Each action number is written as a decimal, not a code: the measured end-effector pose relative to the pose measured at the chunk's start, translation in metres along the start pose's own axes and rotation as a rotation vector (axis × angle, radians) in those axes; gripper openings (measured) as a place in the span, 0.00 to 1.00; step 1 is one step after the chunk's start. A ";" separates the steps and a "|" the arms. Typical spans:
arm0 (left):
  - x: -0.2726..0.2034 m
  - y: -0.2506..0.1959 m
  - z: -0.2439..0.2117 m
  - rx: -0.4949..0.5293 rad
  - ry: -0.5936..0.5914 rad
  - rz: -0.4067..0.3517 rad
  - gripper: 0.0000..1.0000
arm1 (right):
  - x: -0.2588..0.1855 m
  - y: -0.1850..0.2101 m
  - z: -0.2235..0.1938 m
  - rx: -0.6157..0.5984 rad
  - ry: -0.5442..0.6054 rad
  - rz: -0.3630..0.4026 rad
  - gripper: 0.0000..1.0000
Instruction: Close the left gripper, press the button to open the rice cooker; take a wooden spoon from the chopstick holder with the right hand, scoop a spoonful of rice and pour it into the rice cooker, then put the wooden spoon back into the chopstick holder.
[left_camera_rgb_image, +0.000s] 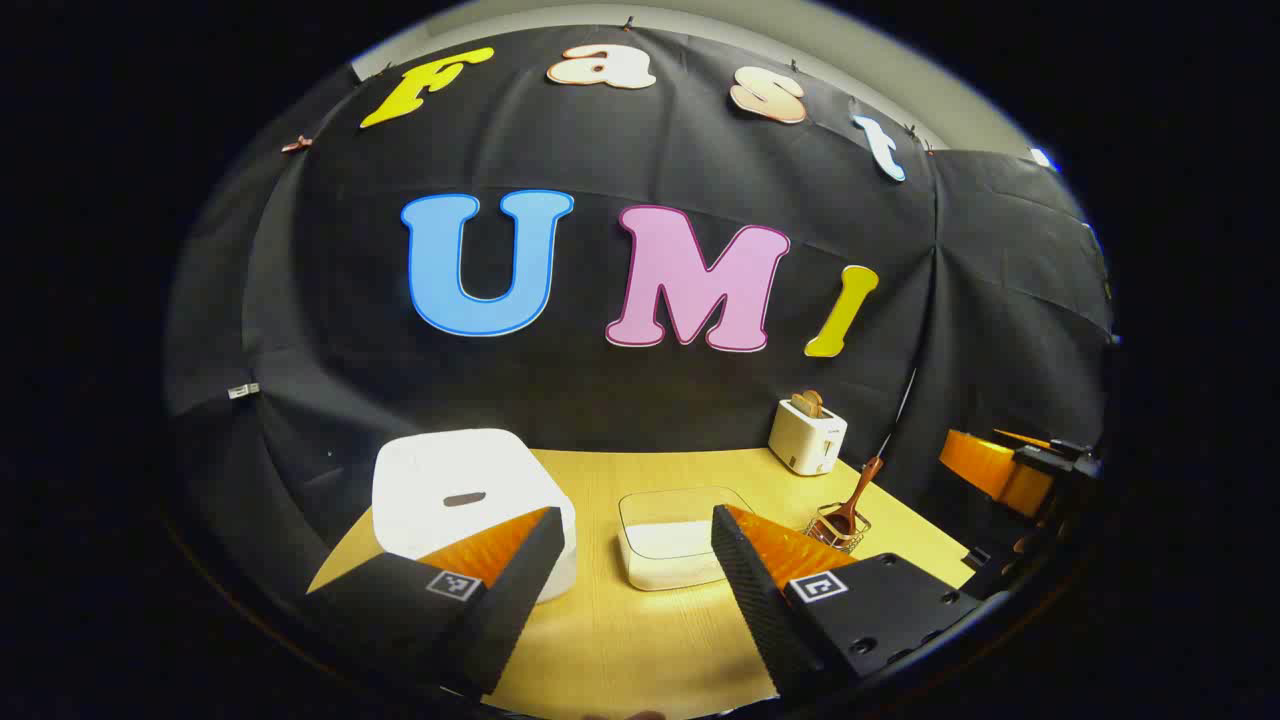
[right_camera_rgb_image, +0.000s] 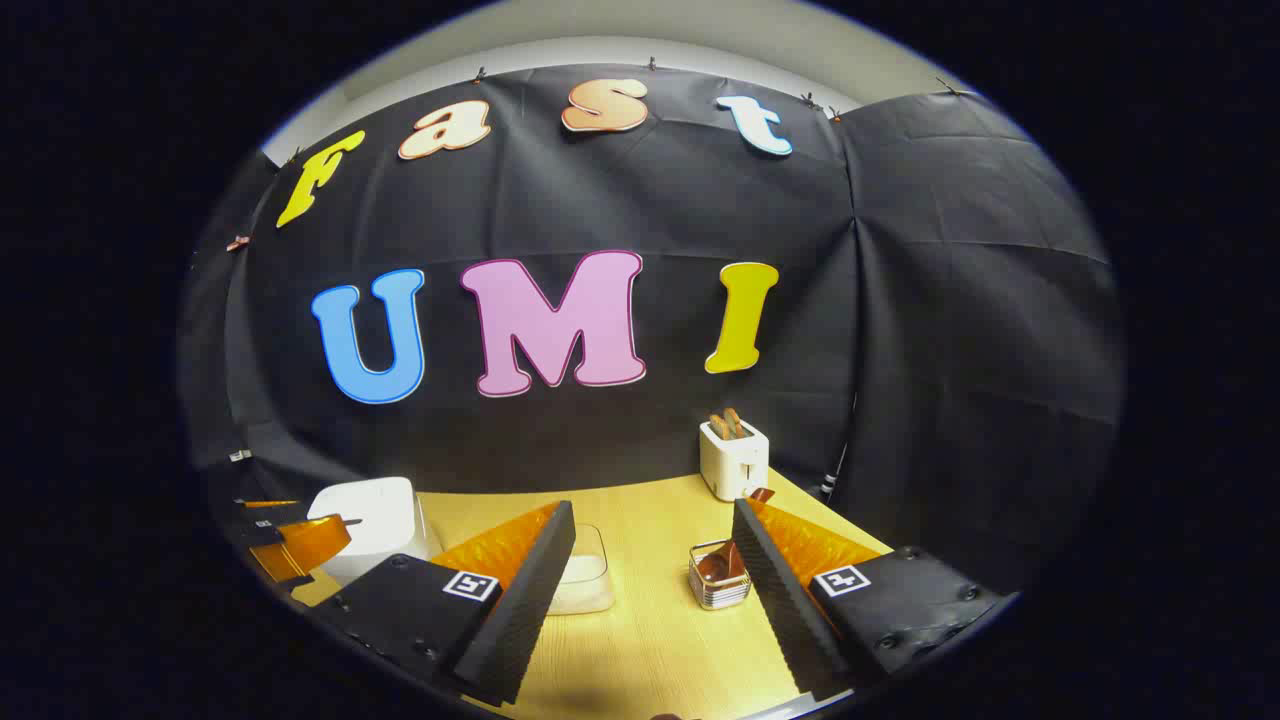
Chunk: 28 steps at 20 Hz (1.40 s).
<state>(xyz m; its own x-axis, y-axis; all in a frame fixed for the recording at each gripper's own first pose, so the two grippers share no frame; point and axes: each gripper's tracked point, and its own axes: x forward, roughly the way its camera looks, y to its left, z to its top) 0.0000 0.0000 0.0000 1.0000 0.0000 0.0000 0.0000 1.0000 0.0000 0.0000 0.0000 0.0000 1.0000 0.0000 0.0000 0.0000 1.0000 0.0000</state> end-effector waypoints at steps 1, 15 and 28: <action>0.003 0.002 0.000 0.009 0.003 0.012 0.96 | 0.006 0.003 -0.003 0.019 0.014 0.009 0.98; 0.035 -0.011 -0.020 -0.007 0.091 0.055 0.96 | 0.054 -0.007 -0.024 0.026 0.108 0.080 0.99; 0.050 -0.032 -0.021 -0.084 0.123 0.216 0.96 | 0.095 -0.019 -0.079 0.041 0.233 0.241 0.99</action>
<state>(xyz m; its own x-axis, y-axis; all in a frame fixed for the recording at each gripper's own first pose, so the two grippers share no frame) 0.0497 -0.0316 -0.0211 0.9693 0.2086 -0.1302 -0.2189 0.9732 -0.0703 0.0953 -0.0194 -0.0789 0.9444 0.2409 -0.2236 -0.2314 0.9705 0.0685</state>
